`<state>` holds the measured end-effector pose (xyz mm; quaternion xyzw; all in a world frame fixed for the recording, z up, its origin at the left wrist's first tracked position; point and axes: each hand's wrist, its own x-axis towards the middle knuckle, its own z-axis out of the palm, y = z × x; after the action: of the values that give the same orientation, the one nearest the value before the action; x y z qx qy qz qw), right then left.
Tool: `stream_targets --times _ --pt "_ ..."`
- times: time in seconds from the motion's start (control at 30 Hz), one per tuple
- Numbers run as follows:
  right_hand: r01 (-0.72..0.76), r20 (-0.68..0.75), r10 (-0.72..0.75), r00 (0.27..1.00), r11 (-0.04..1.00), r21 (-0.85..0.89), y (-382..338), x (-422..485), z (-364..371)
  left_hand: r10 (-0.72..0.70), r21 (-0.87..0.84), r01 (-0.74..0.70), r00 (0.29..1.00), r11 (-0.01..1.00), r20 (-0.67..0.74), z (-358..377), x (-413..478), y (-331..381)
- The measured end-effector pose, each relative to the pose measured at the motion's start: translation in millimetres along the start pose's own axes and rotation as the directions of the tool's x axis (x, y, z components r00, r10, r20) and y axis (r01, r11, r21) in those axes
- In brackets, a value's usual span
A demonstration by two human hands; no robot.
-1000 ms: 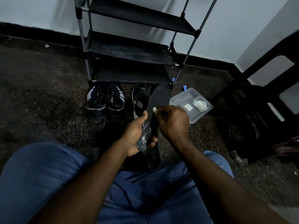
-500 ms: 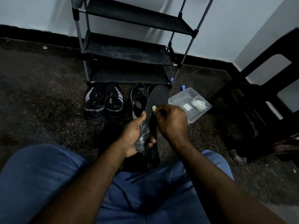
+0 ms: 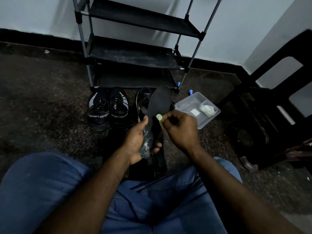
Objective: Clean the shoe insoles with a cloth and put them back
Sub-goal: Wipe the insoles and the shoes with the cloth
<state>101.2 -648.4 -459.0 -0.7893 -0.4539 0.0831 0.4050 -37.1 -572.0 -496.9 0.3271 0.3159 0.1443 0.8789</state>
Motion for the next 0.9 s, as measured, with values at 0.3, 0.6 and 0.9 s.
stream_targets --times 0.3,0.6,0.9 --pt "0.033 0.008 -0.032 0.999 0.994 -0.104 -2.5 8.1 15.4 0.001 -0.003 -0.001 1.0 1.0 0.029 5.1 -1.7 -0.2" --pt "0.029 0.013 -0.028 1.0 0.989 -0.146 2.2 10.5 12.0 -0.009 -0.039 0.011 0.999 0.999 0.039 2.5 -1.8 5.8" --pt "0.162 0.049 -0.154 0.987 0.958 -0.236 2.6 2.7 22.9 0.014 -0.029 -0.013 0.999 0.999 0.047 3.7 -2.5 3.4"
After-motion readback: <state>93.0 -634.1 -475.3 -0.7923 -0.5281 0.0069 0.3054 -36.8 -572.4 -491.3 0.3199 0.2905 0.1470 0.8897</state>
